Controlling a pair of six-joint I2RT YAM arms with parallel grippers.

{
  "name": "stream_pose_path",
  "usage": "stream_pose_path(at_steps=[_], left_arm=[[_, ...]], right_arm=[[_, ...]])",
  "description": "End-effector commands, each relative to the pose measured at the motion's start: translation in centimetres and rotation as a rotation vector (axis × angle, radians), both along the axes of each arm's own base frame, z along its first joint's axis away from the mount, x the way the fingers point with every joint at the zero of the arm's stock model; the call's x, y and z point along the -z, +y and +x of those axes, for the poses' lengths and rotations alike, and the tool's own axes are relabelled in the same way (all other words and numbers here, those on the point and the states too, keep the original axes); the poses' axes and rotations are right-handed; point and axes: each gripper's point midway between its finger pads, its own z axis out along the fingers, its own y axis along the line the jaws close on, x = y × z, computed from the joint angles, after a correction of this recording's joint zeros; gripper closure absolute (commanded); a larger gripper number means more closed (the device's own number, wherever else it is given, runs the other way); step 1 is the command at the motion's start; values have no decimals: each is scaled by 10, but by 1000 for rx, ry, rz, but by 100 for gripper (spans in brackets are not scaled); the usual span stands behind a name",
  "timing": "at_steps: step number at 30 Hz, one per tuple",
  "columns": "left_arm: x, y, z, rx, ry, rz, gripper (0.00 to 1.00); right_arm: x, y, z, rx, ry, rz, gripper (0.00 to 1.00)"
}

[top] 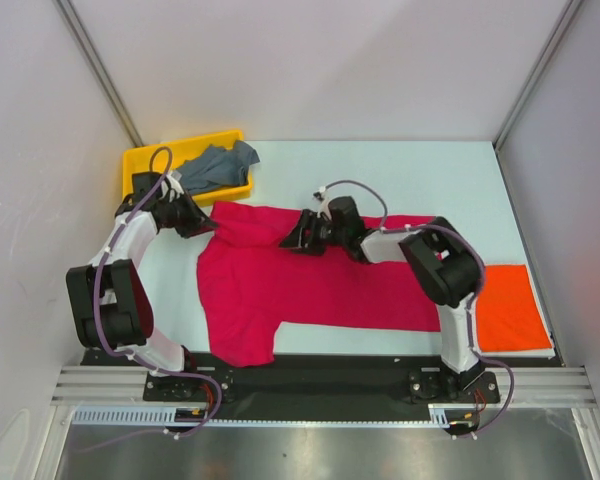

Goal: Fold and stack the t-shirts
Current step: Fold the tshirt

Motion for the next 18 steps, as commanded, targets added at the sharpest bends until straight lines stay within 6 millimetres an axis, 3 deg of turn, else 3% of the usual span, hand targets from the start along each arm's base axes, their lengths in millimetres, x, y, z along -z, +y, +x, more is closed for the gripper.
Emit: stream_pose_path(at_steps=[1,6,12,18], left_arm=[[-44,4,32,-15,-173,-16,100],[-33,6,54,-22,-193,-28,100],[-20,8,70,-23,-192,-43,100],[-14,8,79,-17,-203,-45,100]], right_arm=[[-29,42,7,16,-28,180,38],[-6,74,-4,41,10,164,37],[11,90,2,101,13,154,41],[17,105,19,113,-8,153,61]])
